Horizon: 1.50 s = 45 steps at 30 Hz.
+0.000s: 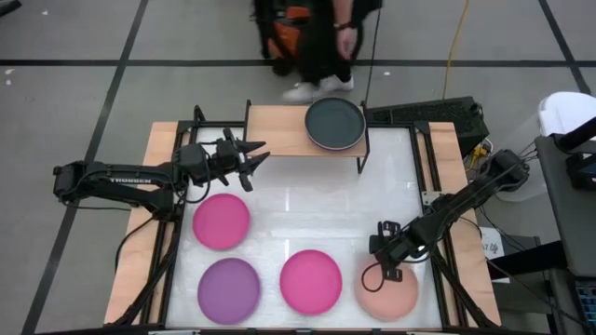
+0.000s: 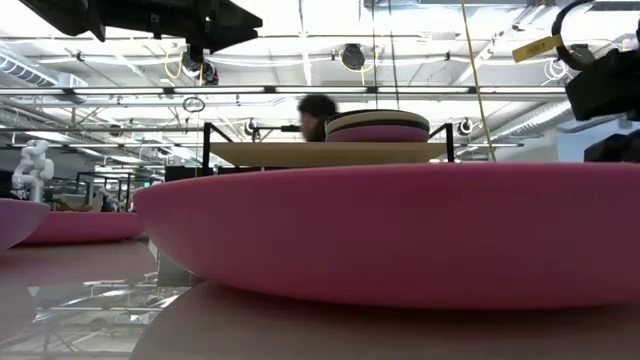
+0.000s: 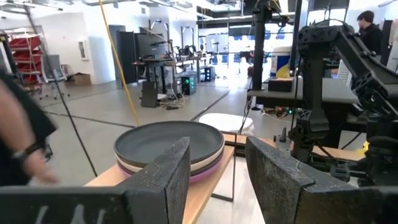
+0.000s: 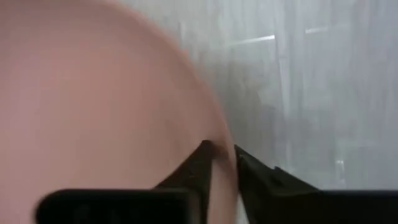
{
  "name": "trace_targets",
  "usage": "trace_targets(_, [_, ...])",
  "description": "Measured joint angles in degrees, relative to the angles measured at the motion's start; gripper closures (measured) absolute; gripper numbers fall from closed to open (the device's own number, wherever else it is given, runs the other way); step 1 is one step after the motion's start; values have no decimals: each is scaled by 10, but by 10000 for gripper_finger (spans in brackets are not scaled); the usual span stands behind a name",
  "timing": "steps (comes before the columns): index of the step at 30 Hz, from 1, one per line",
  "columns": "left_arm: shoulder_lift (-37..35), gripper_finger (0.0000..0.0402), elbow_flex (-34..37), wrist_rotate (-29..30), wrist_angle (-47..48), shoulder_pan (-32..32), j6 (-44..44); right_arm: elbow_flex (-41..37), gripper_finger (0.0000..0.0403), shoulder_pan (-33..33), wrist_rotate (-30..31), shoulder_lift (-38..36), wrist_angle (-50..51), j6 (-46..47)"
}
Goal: Place and stack plates onto a shelf
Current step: Put the light pink plate on the shelf
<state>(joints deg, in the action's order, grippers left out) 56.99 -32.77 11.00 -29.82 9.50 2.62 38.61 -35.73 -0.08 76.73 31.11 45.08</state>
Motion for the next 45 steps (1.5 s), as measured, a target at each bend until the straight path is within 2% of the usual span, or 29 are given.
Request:
trace_targets(3, [0, 241, 0, 0, -7, 0, 0, 0, 393, 0, 6, -11, -1, -7])
trace_targets(12, [0, 241, 0, 0, -8, 1, 55, 0, 401, 16, 67, -74, 13, -25])
trace_targets(15, [0, 241, 0, 0, -8, 1, 63, 0, 402, 30, 106, -106, 16, -42])
trace_targets(23, [0, 241, 0, 0, -17, 1, 30, 0, 402, 92, 185, -194, -42, -155])
trace_targets(32, [0, 241, 0, 0, -23, 1, 31, 0, 402, 188, 180, -235, -219, -325])
trace_targets(40, [0, 240, 0, 0, -34, 1, 33, 41, 403, 284, 176, -226, -238, -382])
trace_targets(45, [0, 240, 0, 0, -34, 1, 43, 68, 403, 344, 122, -213, -274, -401])
